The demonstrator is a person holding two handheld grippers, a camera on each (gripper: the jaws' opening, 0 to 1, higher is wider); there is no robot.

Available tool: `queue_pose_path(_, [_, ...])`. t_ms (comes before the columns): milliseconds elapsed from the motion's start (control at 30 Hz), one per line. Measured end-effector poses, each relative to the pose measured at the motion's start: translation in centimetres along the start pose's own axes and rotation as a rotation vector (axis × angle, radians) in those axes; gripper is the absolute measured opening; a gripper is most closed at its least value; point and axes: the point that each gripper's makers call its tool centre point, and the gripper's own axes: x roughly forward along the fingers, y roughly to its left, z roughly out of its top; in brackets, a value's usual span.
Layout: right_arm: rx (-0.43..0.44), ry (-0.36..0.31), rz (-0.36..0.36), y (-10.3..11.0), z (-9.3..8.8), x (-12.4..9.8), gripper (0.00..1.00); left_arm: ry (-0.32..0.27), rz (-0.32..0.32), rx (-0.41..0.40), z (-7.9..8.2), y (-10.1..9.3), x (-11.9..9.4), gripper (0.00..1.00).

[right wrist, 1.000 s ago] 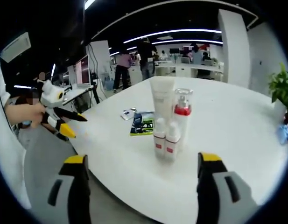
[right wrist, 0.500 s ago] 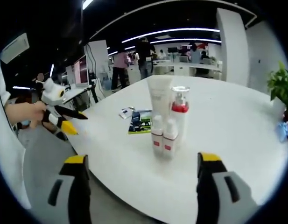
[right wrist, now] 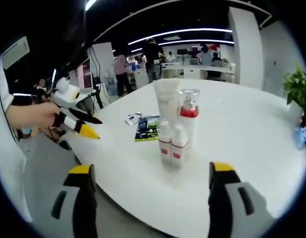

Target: Arrange the skincare products in the storage area until every visible bottle or jar stands upright without overlapping.

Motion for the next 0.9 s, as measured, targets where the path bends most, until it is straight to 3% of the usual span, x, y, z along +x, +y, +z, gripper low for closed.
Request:
queue_pose_path(267, [0.022, 0.005, -0.018, -0.8, -0.4, -0.1, 0.95, 0.025, 0.022, -0.008, 1.2, 0.4, 2.8, 0.95])
queue_pose_path(500, [0.041, 0.01, -0.038, -1.5, -0.5, -0.1, 0.95, 0.062, 0.014, 0.061, 2.5, 0.5, 5.7, 0.94])
queue_pose_path(700, [0.057, 0.015, -0.05, -1.9, -0.7, 0.0, 0.95, 0.077, 0.014, 0.07, 3.5, 0.8, 7.5, 0.93])
queue_pose_path(900, [0.079, 0.026, -0.065, -2.1, -1.3, -0.1, 0.95, 0.062, 0.09, 0.041, 4.9, 2.3, 9.8, 0.87])
